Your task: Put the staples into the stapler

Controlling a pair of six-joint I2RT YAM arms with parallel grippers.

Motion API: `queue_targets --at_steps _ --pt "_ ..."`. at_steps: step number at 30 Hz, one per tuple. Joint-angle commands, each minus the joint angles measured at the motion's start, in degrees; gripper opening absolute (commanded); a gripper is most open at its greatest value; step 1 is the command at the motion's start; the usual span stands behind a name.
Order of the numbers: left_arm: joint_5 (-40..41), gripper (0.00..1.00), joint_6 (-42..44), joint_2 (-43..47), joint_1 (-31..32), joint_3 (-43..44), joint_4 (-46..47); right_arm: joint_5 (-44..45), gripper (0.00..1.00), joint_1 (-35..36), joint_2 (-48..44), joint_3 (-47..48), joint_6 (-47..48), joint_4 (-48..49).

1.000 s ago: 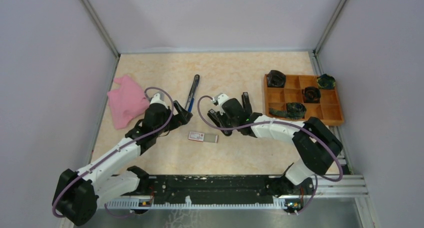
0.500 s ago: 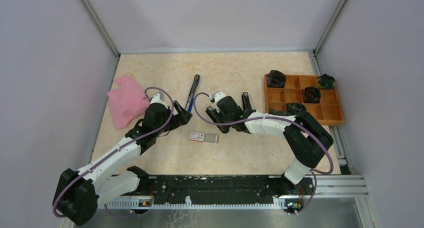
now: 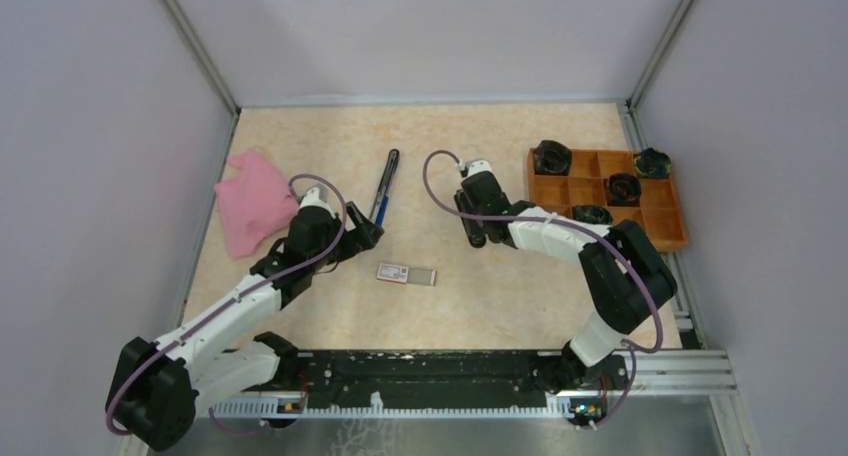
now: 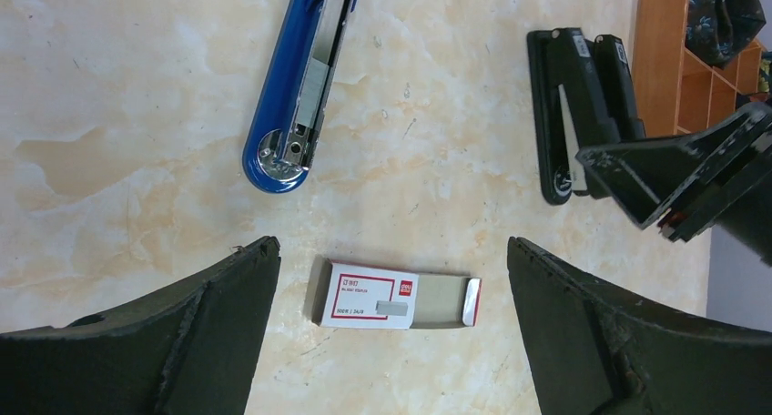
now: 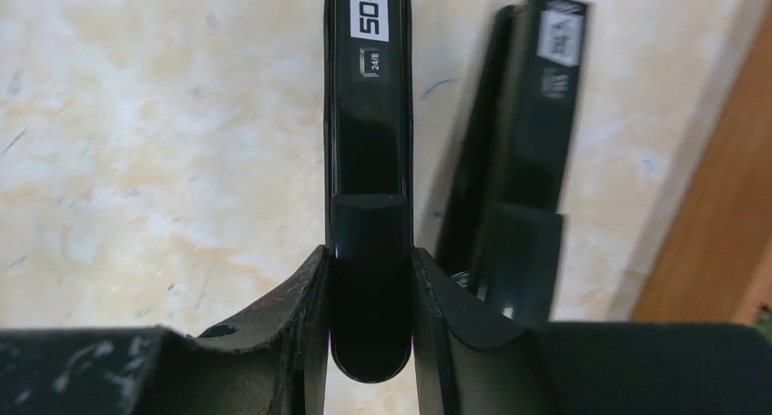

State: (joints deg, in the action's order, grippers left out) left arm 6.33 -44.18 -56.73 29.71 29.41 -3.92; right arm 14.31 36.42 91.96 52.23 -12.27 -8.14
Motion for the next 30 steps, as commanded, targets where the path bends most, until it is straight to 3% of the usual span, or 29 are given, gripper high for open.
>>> queue_targets --at_steps 1,8,11,25,30 --pt "-0.09 0.99 -0.20 0.86 -0.55 0.30 -1.20 5.01 0.26 -2.30 0.24 4.88 -1.13 -1.56" --pt "1.53 0.99 -0.07 2.72 -0.64 0.02 -2.29 2.99 0.53 -1.41 -3.70 5.98 -4.82 -0.43" --pt "2.23 0.99 0.06 3.41 -0.78 -0.30 -2.33 1.90 0.59 0.57 -5.31 5.74 -6.75 0.98" --pt "-1.16 0.99 -1.49 1.42 -5.47 -4.00 1.36 -1.32 0.66 10.18 2.13 9.19 -13.43 9.61" --pt "0.79 0.99 2.38 -6.61 -5.78 2.23 0.79 -1.75 0.66 10.51 2.25 6.84 -14.18 11.59"
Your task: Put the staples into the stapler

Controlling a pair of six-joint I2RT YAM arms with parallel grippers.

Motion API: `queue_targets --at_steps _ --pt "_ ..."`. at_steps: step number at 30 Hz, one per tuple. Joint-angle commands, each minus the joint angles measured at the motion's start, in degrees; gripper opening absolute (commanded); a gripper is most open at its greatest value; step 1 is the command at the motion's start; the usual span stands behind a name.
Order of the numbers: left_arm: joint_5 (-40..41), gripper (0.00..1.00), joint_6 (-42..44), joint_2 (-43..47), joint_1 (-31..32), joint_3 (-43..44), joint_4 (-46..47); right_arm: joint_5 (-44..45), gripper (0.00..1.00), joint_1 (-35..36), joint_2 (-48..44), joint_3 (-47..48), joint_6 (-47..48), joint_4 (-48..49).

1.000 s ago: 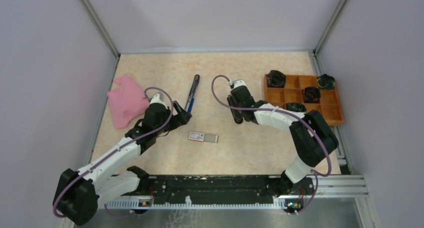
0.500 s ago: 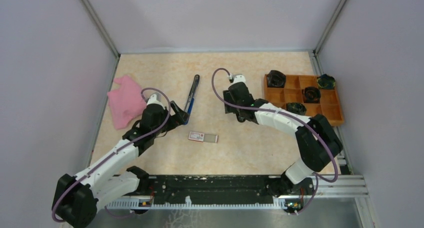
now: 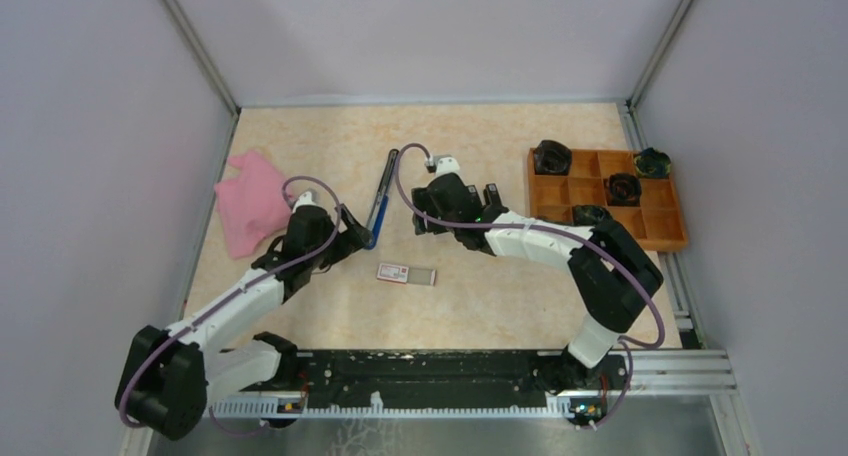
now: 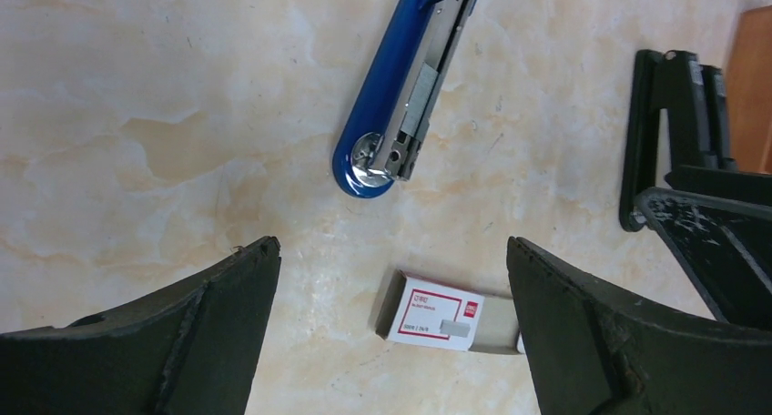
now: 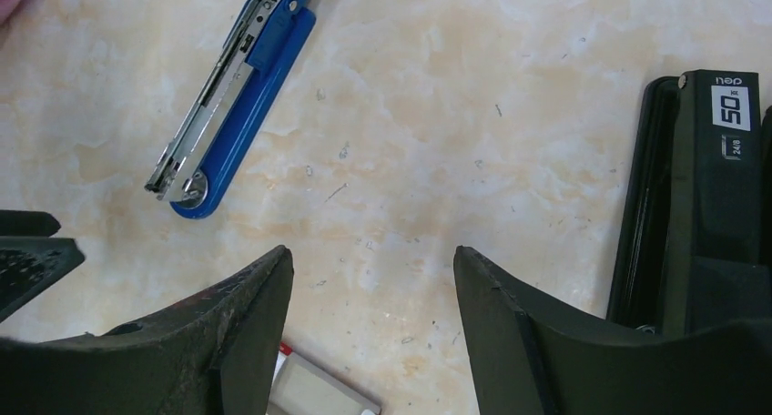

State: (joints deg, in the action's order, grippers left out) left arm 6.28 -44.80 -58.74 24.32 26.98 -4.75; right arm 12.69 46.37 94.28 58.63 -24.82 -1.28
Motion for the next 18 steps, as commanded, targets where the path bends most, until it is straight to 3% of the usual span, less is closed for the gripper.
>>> queue_targets --at_steps 1,10,18 --pt "1.22 0.98 3.88 -6.83 -0.35 6.35 1.35 -0.05 0.66 0.57 -0.13 -0.25 -1.61 4.97" --pt "2.79 0.89 8.35 -29.28 -0.29 24.20 -7.41 1.75 0.66 0.56 -3.19 -6.17 -0.65 5.89" --pt "1.77 0.74 10.48 -38.41 0.65 31.32 -11.19 4.70 0.67 0.18 -7.69 -11.47 0.66 6.80"
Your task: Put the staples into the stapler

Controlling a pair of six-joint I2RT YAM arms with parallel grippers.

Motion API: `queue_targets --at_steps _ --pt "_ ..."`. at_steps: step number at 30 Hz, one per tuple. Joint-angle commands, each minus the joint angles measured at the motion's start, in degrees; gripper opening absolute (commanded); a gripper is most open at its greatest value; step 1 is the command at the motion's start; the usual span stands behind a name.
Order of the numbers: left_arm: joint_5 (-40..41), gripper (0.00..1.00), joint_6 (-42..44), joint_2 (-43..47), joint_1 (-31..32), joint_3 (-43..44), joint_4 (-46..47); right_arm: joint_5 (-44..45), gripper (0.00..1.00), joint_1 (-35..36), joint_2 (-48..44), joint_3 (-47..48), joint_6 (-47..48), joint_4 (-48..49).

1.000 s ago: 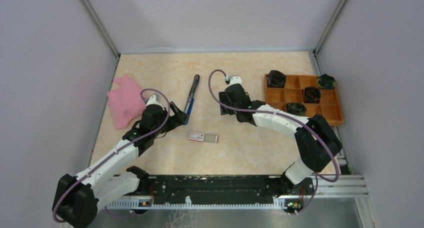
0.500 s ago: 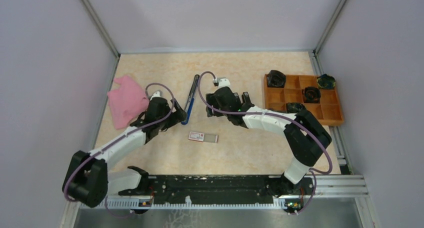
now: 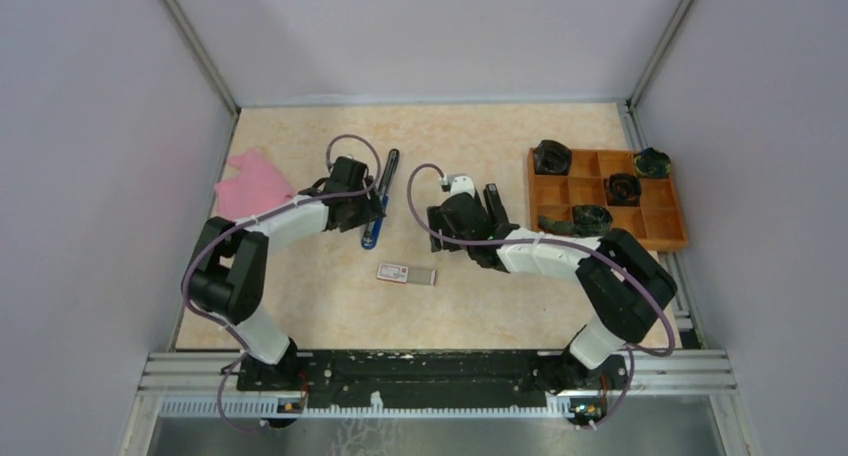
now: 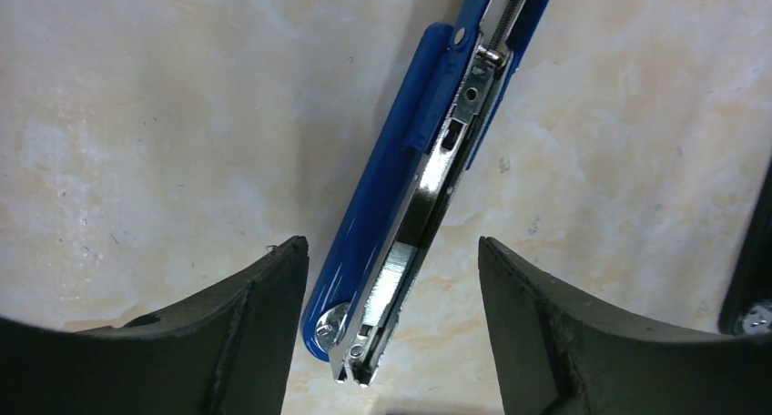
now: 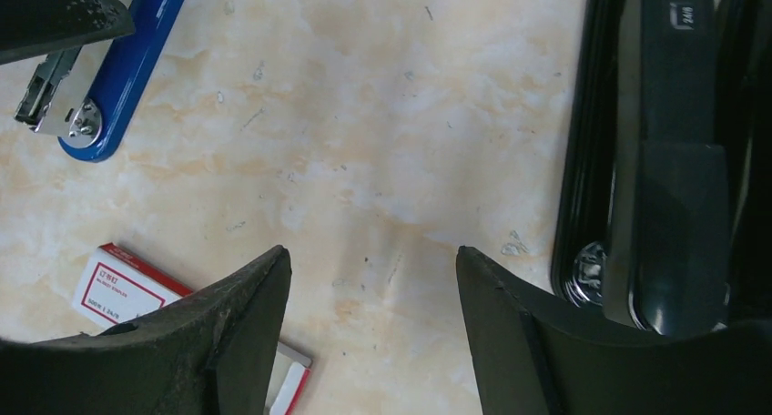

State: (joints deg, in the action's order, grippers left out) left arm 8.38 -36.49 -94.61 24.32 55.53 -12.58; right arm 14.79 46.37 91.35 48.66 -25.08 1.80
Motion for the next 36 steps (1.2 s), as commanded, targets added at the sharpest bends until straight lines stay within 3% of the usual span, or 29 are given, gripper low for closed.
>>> queue_targets --at_steps 1,13,19,30,36 --pt "-0.31 0.71 2.21 -3.46 1.06 3.32 -3.90 2.69 0.67 0.01 -5.26 -2.31 0.91 4.06" --pt "-0.83 0.39 -3.31 -7.50 9.99 5.92 -5.42 2.07 0.68 -3.30 -11.90 -9.13 1.30 5.75" --pt "-4.12 0.38 -8.25 -10.96 15.15 8.45 -4.30 2.32 0.68 -3.82 -15.70 -11.76 3.01 6.01" --pt "-10.38 0.61 -14.15 -11.59 19.73 9.40 2.37 2.84 0.69 -4.14 -20.87 -14.29 6.54 5.38" --pt "-11.81 0.73 -15.49 -6.13 19.09 3.72 7.85 -0.34 0.69 -4.18 -21.35 -14.35 7.33 6.55"
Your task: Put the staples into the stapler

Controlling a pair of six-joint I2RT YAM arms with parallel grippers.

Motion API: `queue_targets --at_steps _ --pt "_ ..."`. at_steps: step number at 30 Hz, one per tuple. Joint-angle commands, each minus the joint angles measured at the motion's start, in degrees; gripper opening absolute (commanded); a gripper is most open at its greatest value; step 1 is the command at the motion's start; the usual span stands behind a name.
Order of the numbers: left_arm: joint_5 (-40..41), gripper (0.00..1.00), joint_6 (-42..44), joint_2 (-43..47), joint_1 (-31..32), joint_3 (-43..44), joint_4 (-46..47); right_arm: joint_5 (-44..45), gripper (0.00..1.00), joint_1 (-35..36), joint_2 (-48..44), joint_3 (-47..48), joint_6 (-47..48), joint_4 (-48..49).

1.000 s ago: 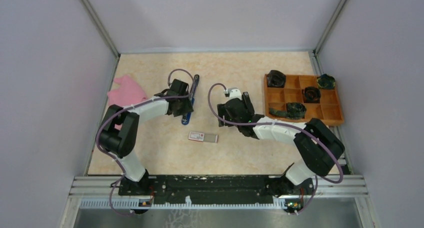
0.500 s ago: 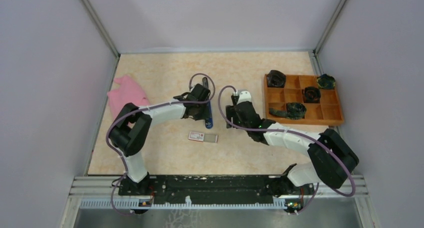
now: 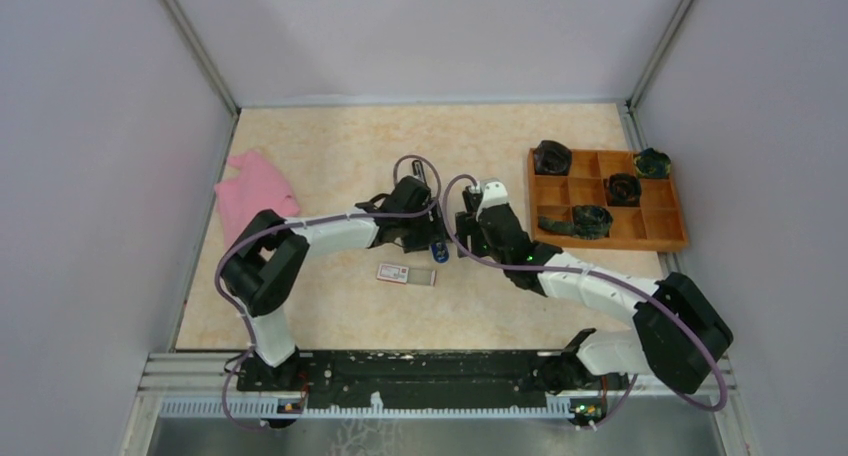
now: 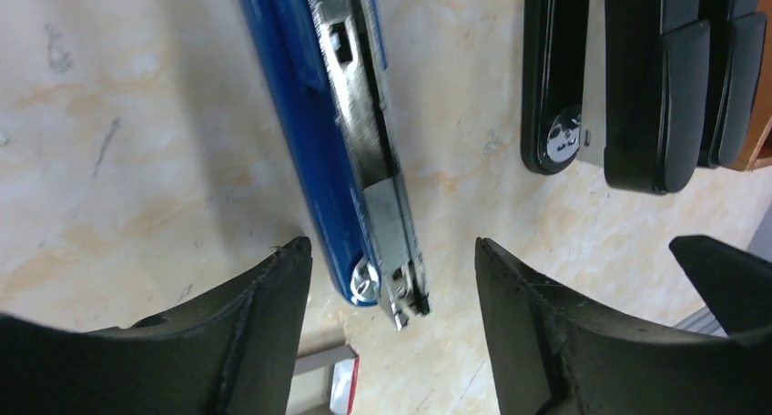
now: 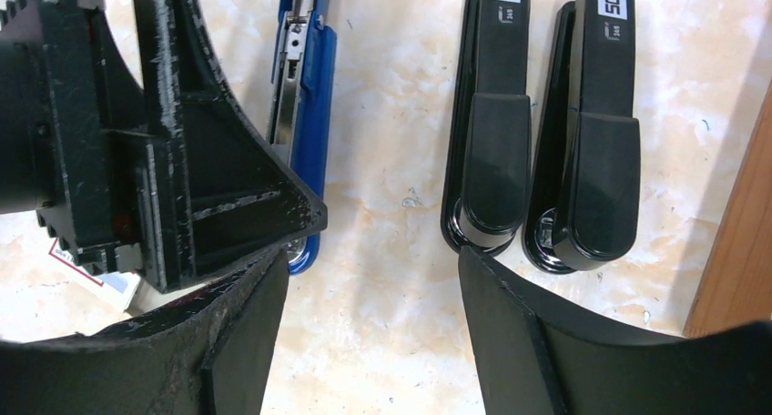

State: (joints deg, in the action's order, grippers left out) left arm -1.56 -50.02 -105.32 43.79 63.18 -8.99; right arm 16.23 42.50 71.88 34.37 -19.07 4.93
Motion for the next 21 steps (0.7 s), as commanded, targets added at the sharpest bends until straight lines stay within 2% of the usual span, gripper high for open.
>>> queue_targets --at_steps 1,10,21 --pt "-2.34 0.74 -2.00 6.35 -0.97 -5.28 5.05 -2.83 0.69 -0.31 -1.65 -0.01 1.40 3.83" --pt "-6.70 0.83 -1.33 15.41 -9.84 -16.13 9.21 -8.40 0.69 0.13 4.33 4.05 1.82 4.92" --pt "-10.64 0.86 1.32 23.20 -19.17 -23.02 10.14 -5.30 0.67 3.13 15.74 12.49 2.57 2.69"
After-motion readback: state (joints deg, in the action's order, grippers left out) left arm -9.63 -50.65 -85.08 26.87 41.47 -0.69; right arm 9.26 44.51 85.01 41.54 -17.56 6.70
